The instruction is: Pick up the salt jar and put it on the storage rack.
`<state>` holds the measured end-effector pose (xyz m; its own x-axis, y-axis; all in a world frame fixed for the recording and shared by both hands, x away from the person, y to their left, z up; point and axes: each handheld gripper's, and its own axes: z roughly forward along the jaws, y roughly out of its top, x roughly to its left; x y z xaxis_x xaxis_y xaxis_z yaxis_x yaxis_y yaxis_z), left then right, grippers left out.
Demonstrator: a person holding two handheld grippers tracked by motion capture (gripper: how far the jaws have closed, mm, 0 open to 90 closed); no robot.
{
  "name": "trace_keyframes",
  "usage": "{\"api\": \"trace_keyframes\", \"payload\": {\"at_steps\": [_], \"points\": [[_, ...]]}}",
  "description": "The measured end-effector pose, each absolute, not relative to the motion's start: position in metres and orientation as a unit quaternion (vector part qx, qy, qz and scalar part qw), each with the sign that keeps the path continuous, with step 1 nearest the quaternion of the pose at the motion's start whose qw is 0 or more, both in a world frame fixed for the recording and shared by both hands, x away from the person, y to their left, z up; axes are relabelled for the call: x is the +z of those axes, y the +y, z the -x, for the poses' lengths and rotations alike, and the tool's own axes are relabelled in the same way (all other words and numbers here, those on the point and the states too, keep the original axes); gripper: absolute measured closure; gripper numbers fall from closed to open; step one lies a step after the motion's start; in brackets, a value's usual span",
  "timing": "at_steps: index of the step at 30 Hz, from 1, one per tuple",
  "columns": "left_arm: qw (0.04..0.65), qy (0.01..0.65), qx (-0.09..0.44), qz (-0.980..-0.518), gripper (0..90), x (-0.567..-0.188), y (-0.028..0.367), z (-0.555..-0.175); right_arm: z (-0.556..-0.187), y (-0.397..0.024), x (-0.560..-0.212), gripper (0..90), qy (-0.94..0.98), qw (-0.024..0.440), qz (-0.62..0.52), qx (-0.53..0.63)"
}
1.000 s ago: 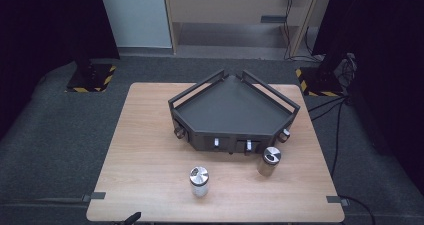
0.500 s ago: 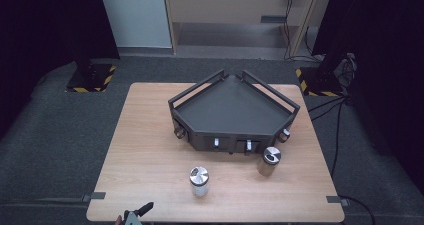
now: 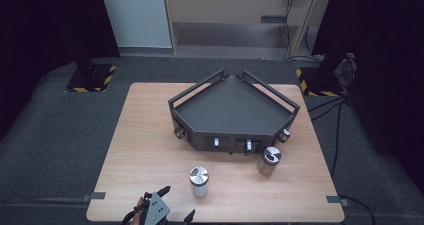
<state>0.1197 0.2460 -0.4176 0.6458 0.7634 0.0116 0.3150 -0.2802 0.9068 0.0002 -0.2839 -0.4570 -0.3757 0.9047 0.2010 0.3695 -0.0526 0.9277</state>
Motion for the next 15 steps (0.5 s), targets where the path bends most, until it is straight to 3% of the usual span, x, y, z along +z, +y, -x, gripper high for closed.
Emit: {"api": "trace_keyframes", "payload": {"at_steps": [15], "points": [[0.446,0.355,0.242,-0.785,0.4,-0.432,0.208,-0.16,-0.004,-0.284,-0.457,1.3,0.651,0.243,-0.489,0.528]]}}
